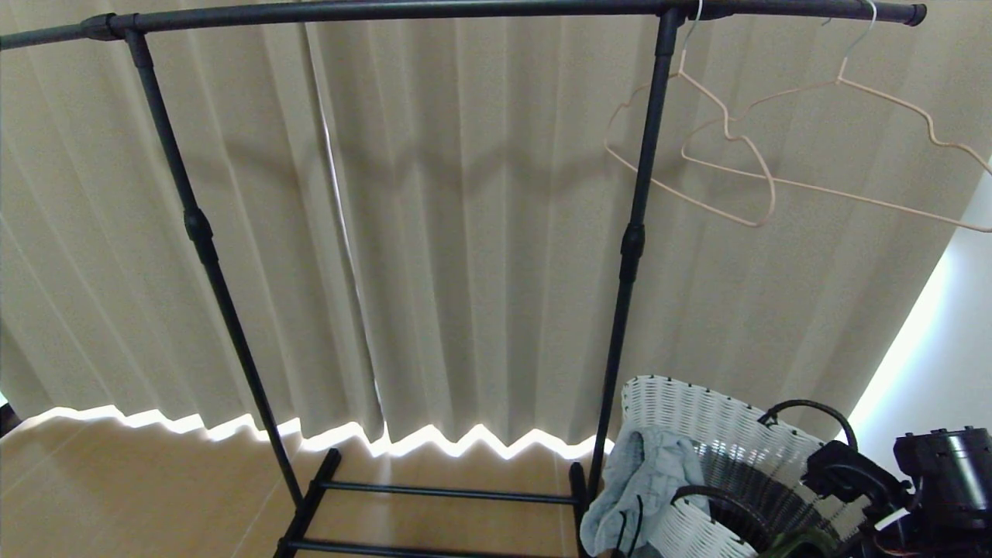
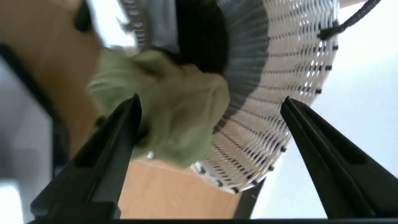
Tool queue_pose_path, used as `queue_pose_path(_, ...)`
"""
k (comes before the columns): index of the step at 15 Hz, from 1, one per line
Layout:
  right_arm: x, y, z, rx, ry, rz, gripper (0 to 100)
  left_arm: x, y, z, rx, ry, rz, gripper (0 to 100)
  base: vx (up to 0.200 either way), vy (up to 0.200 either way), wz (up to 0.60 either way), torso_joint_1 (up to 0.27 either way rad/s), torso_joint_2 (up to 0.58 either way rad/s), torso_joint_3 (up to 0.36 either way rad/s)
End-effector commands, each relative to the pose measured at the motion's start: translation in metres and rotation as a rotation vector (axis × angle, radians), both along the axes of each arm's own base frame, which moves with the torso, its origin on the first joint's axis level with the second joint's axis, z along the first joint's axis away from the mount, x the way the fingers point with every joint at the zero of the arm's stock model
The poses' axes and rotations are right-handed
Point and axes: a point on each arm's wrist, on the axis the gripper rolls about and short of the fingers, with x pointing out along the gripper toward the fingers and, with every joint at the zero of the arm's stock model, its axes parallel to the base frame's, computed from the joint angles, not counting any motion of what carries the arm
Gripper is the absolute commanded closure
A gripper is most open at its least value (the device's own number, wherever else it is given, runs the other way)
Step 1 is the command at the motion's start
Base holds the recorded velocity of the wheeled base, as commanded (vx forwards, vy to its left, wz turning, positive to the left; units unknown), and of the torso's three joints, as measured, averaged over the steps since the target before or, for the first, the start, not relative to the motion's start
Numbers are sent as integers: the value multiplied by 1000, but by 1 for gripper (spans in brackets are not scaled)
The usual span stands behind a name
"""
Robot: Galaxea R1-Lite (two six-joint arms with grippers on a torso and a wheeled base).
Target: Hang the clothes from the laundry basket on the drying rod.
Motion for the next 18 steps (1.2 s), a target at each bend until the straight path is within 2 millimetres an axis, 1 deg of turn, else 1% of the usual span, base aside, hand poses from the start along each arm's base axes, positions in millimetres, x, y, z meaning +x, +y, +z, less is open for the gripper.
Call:
queue_pose_path(1, 9, -1, -22, -34, 91, -20, 0, 0, 0, 0, 0, -1, 1, 0, 0, 0, 0, 0, 0, 0)
queue_pose_path(2, 12, -1, -23, -43, 75, -26, 0, 0, 0, 0, 0, -1, 1, 0, 0, 0, 0, 0, 0, 0)
queue_pose_path(3, 13, -1, -23, -44, 60, -28, 100, 0, 0, 0, 0, -1, 1, 0, 0, 0, 0, 0, 0, 0)
queue_pose_path(7, 14, -1, -20, -45, 40, -29, 100, 0, 0, 0, 0, -1, 1, 0, 0, 0, 0, 0, 0, 0)
queue_pose_path(8, 9, -2, -19, -56, 33, -36, 100, 0, 0, 0, 0, -1, 1, 0, 0, 0, 0, 0, 0, 0)
queue_pose_path(9, 3, -2, -12, -71, -5, -48, 100, 0, 0, 0, 0, -1, 1, 0, 0, 0, 0, 0, 0, 0)
queue_pose_path(11, -7, -2, 2, -68, -114, -54, 100, 0, 0, 0, 1, -1, 1, 0, 0, 0, 0, 0, 0, 0)
queue_pose_path(12, -22, -3, 19, -60, -242, -59, 100, 0, 0, 0, -3, -1, 2, 0, 0, 0, 0, 0, 0, 0)
queue_pose_path(13, -29, -4, 23, -58, -277, -62, 100, 0, 0, 0, -3, -1, 1, 0, 0, 0, 0, 0, 0, 0)
queue_pose_path(14, -49, -5, 38, -54, -398, -64, 100, 0, 0, 0, -2, -1, 2, 0, 0, 0, 0, 0, 0, 0)
queue_pose_path(15, -58, -6, 47, -61, -463, -64, 100, 0, 0, 0, 1, -1, 1, 0, 0, 0, 0, 0, 0, 0)
queue_pose_path(16, -62, -8, 52, -65, -499, -72, 100, 0, 0, 0, 8, -1, 1, 0, 0, 0, 0, 0, 0, 0)
queue_pose_path(17, -68, -9, 65, -75, -578, -70, 100, 0, 0, 0, 20, 1, -2, 0, 0, 0, 0, 0, 0, 0)
queue_pose_path(18, -71, -9, 71, -76, -615, -67, 100, 0, 0, 0, 28, -1, -5, 0, 0, 0, 0, 0, 0, 0)
